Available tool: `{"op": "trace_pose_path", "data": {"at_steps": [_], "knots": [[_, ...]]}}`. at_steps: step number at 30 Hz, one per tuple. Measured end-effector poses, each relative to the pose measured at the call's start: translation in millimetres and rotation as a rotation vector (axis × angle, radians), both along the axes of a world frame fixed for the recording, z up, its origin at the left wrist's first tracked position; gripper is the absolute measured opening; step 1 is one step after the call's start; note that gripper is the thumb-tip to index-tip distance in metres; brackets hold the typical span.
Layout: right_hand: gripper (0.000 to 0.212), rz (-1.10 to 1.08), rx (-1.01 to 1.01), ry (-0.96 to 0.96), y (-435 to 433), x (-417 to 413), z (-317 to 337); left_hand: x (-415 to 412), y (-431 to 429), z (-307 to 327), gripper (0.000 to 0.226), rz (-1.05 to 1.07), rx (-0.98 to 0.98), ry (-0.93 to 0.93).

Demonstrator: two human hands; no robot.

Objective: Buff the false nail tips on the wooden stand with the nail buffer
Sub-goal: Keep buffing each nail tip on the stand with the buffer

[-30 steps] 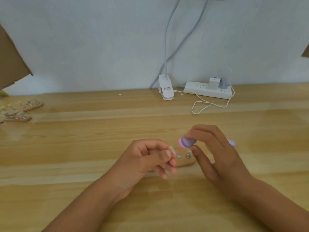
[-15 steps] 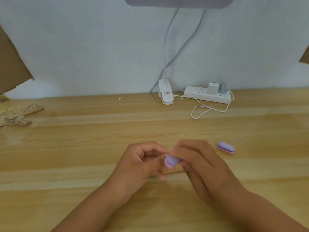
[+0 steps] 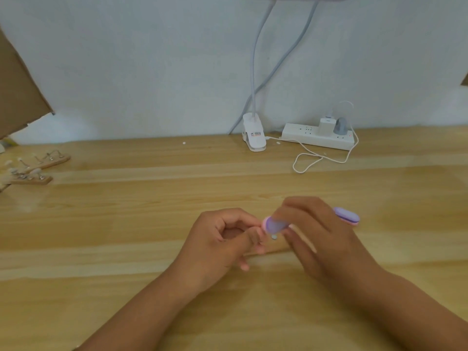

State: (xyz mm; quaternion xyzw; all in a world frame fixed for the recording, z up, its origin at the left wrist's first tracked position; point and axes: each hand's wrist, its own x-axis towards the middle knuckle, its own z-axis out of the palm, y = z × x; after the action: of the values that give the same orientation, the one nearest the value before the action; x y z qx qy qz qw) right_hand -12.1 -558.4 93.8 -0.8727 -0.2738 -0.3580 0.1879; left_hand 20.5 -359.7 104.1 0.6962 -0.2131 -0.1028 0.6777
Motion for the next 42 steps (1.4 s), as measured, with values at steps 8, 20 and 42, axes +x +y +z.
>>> {"op": "trace_pose_path", "data": {"at_steps": [8,20,42], "knots": [[0.021,0.148,0.108,0.078,13,-6,-3,-1,0,-2,0.009,0.009,0.07,-0.092],[0.021,0.138,0.086,0.044,6,1,1,-4,-1,-4,0.009,0.116,0.176,-0.336],[0.017,0.033,0.157,-0.008,6,2,-3,-8,-2,-1,0.007,0.148,-0.007,-0.285]]}}
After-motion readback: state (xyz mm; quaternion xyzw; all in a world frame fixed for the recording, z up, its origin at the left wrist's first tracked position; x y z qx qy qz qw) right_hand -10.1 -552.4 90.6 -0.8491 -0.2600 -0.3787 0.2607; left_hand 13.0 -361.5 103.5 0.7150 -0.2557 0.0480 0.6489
